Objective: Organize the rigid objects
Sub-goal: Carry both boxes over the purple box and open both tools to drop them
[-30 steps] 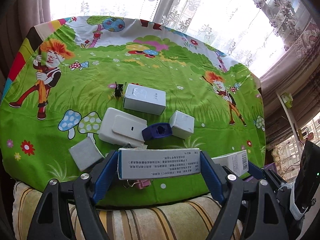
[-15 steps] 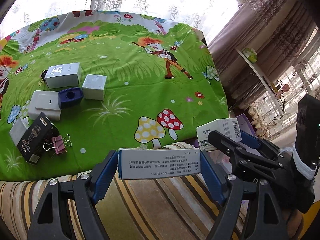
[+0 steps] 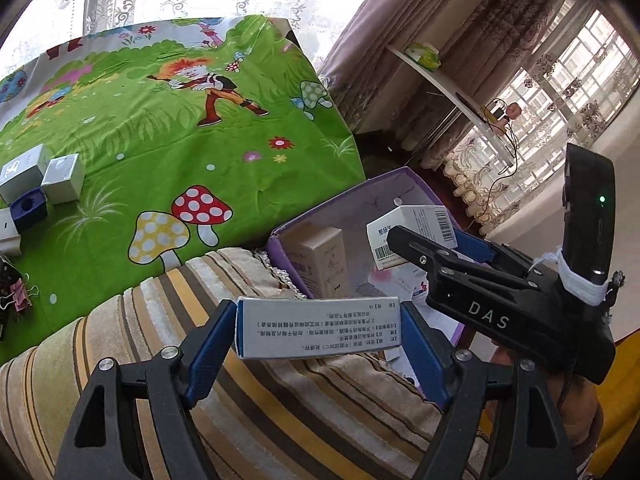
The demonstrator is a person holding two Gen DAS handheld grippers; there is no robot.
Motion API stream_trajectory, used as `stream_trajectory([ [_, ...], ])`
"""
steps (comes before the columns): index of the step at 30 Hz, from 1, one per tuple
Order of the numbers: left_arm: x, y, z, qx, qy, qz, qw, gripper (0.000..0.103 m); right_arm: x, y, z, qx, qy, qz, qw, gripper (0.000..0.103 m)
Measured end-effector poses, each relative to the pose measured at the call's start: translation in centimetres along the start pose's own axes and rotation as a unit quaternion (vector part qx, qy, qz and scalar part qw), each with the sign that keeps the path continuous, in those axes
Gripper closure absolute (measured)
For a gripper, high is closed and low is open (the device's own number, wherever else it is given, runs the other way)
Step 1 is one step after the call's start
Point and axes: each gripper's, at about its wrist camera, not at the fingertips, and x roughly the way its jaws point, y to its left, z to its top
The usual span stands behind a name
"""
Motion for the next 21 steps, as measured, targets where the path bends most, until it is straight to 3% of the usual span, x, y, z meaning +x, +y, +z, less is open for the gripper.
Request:
stream_trajectory([
  [12, 2.5, -5.4, -0.8, 0.062, 0.018, -0.048, 0.9968, 0.022, -1.5, -6.9, -0.7, 0.059, -0.02, -0.057, 0.996, 0.031],
  [21, 3.5, -8.1, -1.2, 0.102, 0.03, -0.086, 0.9907, 0.02, -1.7, -9.1, -1.2, 0.079, -0.021, -0.074, 0.994, 0.031],
])
